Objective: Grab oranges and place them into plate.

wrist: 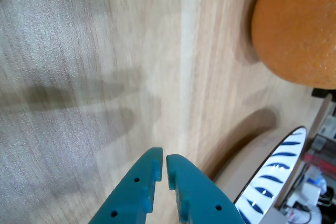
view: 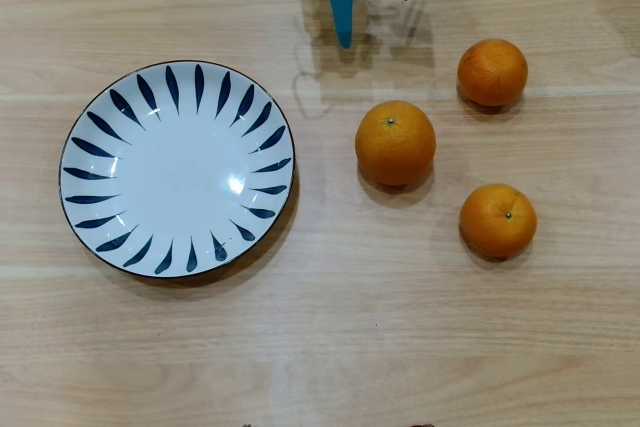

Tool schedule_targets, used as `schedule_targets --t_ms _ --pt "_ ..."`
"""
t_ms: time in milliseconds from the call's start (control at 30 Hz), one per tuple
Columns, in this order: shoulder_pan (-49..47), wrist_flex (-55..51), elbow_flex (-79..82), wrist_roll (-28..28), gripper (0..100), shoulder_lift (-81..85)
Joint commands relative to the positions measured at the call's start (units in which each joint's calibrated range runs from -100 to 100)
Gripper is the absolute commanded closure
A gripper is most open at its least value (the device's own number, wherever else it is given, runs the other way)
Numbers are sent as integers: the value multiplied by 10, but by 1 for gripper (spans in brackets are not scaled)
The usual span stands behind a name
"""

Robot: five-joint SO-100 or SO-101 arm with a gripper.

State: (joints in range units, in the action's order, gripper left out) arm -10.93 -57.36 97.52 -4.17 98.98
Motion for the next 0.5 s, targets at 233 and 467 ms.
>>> schedule_targets --t_ms 233,467 --pt "0 7 4 -1 98 6" --pt "1 7 4 -1 98 6"
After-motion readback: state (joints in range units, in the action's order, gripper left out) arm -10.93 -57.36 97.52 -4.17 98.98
